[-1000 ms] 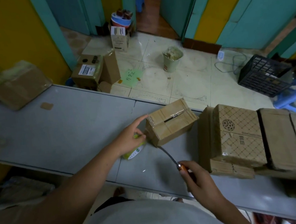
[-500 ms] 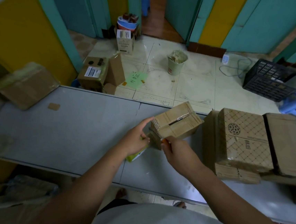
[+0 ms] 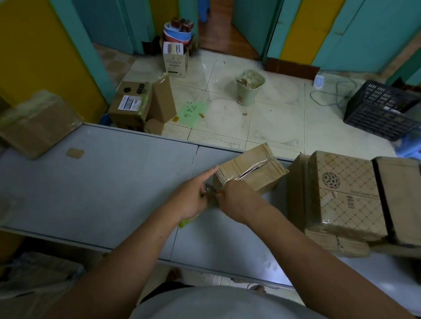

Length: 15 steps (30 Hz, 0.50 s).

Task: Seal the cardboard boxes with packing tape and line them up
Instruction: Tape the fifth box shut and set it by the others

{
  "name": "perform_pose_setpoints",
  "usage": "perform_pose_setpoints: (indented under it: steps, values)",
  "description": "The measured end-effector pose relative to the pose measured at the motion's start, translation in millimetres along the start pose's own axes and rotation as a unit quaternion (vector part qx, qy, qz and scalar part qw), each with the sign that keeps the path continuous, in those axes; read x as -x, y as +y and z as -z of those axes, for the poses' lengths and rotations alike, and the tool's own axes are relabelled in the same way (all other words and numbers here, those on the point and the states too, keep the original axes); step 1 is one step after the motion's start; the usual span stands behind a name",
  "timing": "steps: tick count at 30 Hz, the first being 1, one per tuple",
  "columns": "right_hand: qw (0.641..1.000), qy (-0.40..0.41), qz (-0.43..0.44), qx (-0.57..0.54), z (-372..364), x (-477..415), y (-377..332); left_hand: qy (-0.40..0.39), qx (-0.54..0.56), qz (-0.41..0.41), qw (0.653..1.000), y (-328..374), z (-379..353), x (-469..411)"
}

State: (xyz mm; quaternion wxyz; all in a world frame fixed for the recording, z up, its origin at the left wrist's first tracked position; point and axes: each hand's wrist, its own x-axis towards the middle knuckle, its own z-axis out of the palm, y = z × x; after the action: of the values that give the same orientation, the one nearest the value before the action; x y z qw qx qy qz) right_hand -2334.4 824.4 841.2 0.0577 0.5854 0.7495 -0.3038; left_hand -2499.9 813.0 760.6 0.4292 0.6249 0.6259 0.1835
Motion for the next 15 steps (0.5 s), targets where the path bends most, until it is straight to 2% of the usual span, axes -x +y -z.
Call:
perform_pose_setpoints:
  steps: [6, 10, 15]
  values:
    - [0.999, 0.023, 0.013, -0.033, -14, 31, 29, 0.006, -0.01, 0.004, 1.0, 7, 8, 4]
    - [1.0, 0.017, 0.001, -0.014, -46, 63, 70, -0.013, -0.04, -0.001, 0.999, 6, 14, 6]
    - [0.999, 0.039, -0.003, -0.003, -87, 83, 125, -0.03, -0.025, -0.004, 0.999, 5, 19, 6]
